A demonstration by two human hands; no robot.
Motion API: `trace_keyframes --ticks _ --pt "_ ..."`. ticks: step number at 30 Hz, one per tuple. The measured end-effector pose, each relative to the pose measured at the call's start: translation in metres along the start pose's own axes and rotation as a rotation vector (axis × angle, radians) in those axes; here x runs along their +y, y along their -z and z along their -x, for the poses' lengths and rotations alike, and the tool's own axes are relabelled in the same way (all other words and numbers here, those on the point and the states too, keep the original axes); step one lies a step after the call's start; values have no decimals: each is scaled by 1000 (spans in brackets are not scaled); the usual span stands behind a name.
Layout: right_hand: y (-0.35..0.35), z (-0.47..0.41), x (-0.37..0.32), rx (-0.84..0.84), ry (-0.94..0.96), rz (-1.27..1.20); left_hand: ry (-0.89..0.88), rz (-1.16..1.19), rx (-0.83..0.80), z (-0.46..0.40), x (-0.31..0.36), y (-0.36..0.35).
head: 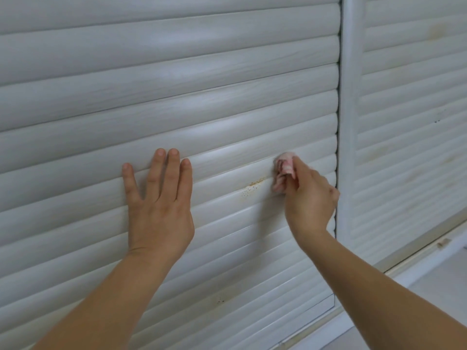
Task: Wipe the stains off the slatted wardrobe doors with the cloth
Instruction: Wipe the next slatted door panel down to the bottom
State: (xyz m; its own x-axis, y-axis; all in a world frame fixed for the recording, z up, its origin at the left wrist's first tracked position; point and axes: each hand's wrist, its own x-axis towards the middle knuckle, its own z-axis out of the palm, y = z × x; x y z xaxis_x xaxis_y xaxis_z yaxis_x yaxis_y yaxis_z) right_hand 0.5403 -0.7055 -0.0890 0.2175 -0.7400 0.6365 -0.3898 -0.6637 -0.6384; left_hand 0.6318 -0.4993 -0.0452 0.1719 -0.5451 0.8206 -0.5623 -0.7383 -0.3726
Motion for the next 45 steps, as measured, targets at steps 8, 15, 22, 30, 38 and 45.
trace_keyframes --ticks 8,15,22,30,38,45 --pt "-14 61 -44 94 504 56 -14 -4 19 0 0 -1" --pt "-15 58 -40 133 814 107 -49 -34 23 1 -4 2" --pt "-8 22 3 75 640 229 -63 -50 23 2 -5 0" --pt "-4 11 12 -6 85 -21 -35 -19 -29 3 -2 0" --pt "-3 11 14 -19 505 53 -21 8 -37 2 2 -2" --pt "9 -30 49 -72 79 -38 -14 14 -10 2 3 -6"
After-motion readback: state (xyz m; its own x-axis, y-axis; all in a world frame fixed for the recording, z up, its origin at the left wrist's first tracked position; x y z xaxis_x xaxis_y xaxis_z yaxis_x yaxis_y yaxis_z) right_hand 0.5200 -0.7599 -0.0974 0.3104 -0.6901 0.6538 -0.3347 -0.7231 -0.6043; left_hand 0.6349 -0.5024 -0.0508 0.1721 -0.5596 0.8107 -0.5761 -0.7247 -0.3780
